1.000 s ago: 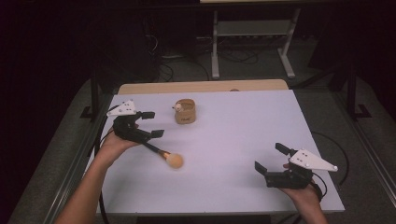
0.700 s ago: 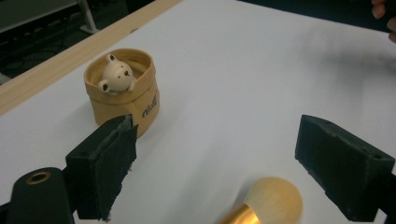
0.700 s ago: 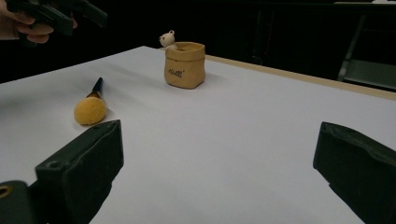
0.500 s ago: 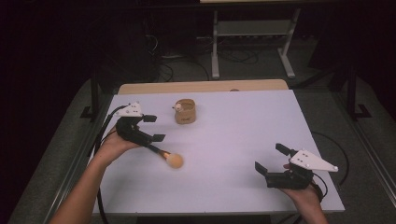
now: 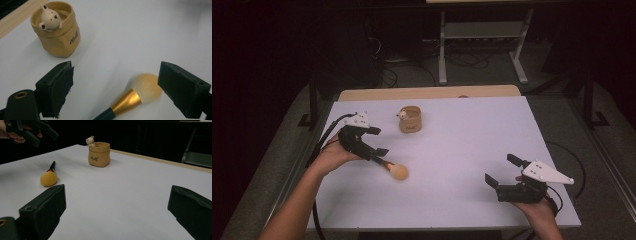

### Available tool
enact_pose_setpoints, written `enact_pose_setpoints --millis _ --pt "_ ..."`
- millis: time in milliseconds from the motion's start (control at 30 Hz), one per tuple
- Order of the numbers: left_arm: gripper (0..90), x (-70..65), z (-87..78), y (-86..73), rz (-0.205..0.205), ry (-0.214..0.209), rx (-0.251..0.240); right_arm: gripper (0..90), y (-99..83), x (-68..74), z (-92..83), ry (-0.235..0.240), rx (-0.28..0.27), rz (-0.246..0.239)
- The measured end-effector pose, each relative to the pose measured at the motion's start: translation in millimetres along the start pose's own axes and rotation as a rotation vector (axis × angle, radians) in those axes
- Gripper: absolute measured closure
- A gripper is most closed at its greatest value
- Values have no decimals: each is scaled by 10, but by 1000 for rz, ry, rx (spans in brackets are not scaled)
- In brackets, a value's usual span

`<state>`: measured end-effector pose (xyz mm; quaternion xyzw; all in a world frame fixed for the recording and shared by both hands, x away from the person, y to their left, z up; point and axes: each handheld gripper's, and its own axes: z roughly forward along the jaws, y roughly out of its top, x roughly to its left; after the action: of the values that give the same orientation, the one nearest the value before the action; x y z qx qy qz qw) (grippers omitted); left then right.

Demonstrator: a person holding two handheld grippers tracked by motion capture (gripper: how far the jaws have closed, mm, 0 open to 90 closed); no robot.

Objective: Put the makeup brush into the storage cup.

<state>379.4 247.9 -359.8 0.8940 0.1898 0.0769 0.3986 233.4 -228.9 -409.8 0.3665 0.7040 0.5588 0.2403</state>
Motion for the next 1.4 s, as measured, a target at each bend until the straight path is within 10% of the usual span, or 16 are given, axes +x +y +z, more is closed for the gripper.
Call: enact_pose_setpoints --millis 1400 --pt "164 17 293 -135 149 -37 352 13 -16 3 17 5 11 8"
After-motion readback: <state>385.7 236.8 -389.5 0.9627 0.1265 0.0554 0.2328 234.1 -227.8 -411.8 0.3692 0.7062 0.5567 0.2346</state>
